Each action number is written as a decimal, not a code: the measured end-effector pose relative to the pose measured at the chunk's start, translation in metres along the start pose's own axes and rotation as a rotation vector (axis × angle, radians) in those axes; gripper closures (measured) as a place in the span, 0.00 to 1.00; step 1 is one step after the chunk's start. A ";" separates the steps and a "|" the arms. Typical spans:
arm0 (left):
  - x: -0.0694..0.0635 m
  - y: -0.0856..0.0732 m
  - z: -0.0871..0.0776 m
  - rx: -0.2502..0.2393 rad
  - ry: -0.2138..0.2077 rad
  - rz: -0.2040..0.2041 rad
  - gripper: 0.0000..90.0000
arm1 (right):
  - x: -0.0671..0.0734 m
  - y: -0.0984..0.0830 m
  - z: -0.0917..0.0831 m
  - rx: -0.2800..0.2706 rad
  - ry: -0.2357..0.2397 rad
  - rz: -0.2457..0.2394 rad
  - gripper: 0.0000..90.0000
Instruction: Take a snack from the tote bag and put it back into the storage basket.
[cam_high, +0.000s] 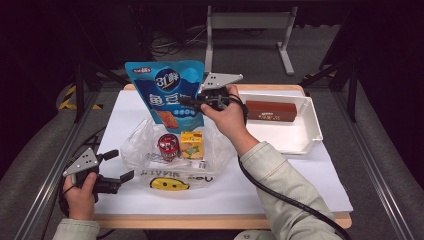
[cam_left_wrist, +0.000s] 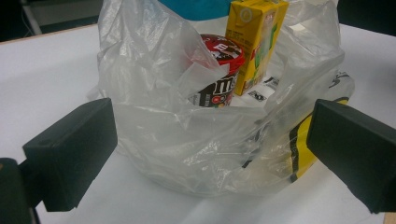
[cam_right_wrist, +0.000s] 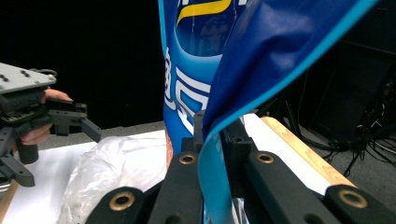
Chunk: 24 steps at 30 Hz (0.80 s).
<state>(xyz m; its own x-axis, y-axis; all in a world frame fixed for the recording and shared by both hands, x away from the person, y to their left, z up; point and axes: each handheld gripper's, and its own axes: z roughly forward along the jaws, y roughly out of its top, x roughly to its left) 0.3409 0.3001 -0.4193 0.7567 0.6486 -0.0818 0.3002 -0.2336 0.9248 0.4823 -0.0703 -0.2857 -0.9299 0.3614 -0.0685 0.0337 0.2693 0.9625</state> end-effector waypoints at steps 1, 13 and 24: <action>0.000 0.000 0.000 -0.001 0.000 0.001 0.03 | 0.000 0.002 -0.001 -0.002 0.002 -0.003 0.97; 0.001 0.001 0.000 -0.010 -0.003 -0.002 0.03 | 0.006 0.022 -0.015 -0.032 0.029 -0.007 0.97; 0.002 0.001 0.003 -0.006 -0.005 -0.009 0.03 | 0.008 0.031 -0.042 -0.051 0.033 0.003 0.98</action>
<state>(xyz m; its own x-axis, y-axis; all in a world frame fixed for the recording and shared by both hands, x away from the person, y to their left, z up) 0.3446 0.2989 -0.4197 0.7566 0.6474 -0.0921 0.3035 -0.2229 0.9264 0.4608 -0.0966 -0.2456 -0.9414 0.3322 -0.0578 0.0184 0.2219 0.9749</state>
